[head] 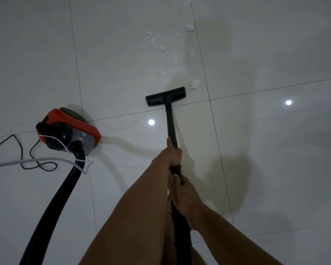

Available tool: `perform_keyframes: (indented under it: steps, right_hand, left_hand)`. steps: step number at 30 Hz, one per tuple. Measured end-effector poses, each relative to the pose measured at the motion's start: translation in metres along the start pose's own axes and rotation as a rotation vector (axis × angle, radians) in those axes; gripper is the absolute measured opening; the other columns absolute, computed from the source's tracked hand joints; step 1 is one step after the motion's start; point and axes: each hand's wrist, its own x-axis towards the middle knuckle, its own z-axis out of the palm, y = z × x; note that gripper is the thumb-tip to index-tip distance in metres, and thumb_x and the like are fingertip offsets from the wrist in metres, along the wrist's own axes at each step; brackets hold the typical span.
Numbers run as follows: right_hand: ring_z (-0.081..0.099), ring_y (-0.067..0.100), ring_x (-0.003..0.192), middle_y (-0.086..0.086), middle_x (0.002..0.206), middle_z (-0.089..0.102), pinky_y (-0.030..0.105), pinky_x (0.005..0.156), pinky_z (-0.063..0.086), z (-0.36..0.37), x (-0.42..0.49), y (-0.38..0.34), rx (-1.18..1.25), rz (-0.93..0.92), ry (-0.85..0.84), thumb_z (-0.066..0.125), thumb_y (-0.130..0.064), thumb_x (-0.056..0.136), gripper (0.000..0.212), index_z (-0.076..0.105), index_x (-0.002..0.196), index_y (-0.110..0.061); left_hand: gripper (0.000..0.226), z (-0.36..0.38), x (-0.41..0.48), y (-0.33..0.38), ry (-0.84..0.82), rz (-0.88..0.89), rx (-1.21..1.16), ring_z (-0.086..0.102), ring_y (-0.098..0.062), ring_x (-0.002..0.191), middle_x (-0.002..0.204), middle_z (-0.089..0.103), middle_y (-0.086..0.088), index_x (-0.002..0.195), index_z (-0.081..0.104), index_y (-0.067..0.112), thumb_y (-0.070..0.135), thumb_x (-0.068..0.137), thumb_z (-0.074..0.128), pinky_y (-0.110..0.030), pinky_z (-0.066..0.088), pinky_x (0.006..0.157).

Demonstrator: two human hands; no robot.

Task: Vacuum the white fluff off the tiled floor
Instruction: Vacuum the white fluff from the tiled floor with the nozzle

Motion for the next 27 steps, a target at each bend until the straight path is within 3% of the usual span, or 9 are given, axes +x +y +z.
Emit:
perform_keyframes:
  steps: [3,5,8,12,15,18,20,23,27]
  right_hand:
    - [0.051,0.002,0.052,0.003,0.087,0.061,0.022,0.057,0.054,0.006,0.013,-0.012,-0.033,-0.039,0.065,0.033,-0.038,0.107,0.035,0.051,0.131,-0.02]
    - [0.053,0.003,0.05,0.002,0.088,0.061,0.023,0.056,0.054,0.007,0.022,-0.02,-0.032,-0.063,0.072,0.033,-0.039,0.106,0.025,0.049,0.121,-0.025]
    - [0.057,0.007,0.052,0.003,0.094,0.06,0.028,0.056,0.055,0.007,0.031,-0.038,-0.076,-0.098,0.065,0.032,-0.042,0.104,0.04,0.04,0.142,-0.032]
    - [0.059,0.009,0.054,0.006,0.091,0.065,0.038,0.06,0.062,0.01,0.037,-0.063,-0.094,-0.097,0.084,0.031,-0.046,0.102,0.044,0.039,0.142,-0.031]
    - [0.062,0.016,0.048,0.015,0.086,0.07,0.035,0.049,0.058,0.015,0.042,-0.075,-0.101,-0.049,0.099,0.03,-0.056,0.098,0.05,0.037,0.143,-0.034]
    - [0.065,0.02,0.052,0.017,0.094,0.071,0.036,0.051,0.059,0.022,0.05,-0.09,-0.112,-0.018,0.125,0.027,-0.074,0.09,0.063,0.037,0.141,-0.038]
    - [0.064,0.02,0.046,0.016,0.09,0.071,0.036,0.048,0.059,0.024,0.053,-0.103,-0.102,-0.007,0.116,0.027,-0.067,0.093,0.058,0.039,0.14,-0.035]
    - [0.057,0.02,0.038,0.016,0.068,0.065,0.026,0.042,0.05,0.023,0.055,-0.121,-0.018,0.017,0.083,0.032,-0.052,0.102,0.044,0.041,0.137,-0.028]
    - [0.053,0.019,0.034,0.015,0.062,0.06,0.024,0.041,0.048,0.023,0.062,-0.138,0.054,0.07,0.056,0.033,-0.052,0.102,0.046,0.038,0.14,-0.026]
  left_hand:
    - [0.074,-0.011,0.007,0.01,-0.002,-0.002,0.013,0.067,-0.026,0.093,0.119,0.066,-0.016,0.162,-0.024,0.03,0.033,0.112,0.031,-0.043,0.054,0.102]
    - [0.075,-0.02,0.014,0.017,0.003,-0.013,0.018,0.068,-0.029,0.099,0.119,0.067,-0.018,0.162,-0.025,0.031,0.034,0.112,0.032,-0.046,0.054,0.105]
    - [0.075,-0.034,0.022,0.03,0.01,-0.008,0.024,0.066,-0.03,0.102,0.125,0.066,-0.02,0.162,-0.024,0.03,0.035,0.113,0.032,-0.045,0.053,0.106]
    - [0.074,-0.052,0.03,0.043,0.002,-0.013,0.035,0.065,-0.03,0.102,0.135,0.062,-0.021,0.161,-0.025,0.03,0.036,0.113,0.031,-0.044,0.051,0.106]
    - [0.075,-0.063,0.039,0.049,0.005,-0.019,0.058,0.065,-0.035,0.117,0.141,0.058,-0.024,0.161,-0.026,0.031,0.037,0.112,0.032,-0.048,0.05,0.109]
    - [0.076,-0.077,0.05,0.055,0.003,-0.02,0.064,0.066,-0.036,0.115,0.134,0.063,-0.024,0.16,-0.026,0.033,0.038,0.111,0.032,-0.048,0.051,0.107]
    - [0.077,-0.086,0.057,0.059,-0.003,-0.018,0.053,0.068,-0.036,0.114,0.131,0.065,-0.024,0.16,-0.027,0.035,0.038,0.111,0.033,-0.05,0.052,0.107]
    - [0.078,-0.098,0.067,0.066,-0.011,-0.033,-0.007,0.07,-0.036,0.11,0.123,0.068,-0.023,0.159,-0.027,0.038,0.037,0.111,0.035,-0.051,0.055,0.104]
    - [0.078,-0.111,0.075,0.076,-0.018,-0.029,-0.061,0.073,-0.035,0.105,0.104,0.068,-0.017,0.158,-0.027,0.04,0.036,0.111,0.034,-0.05,0.057,0.102]
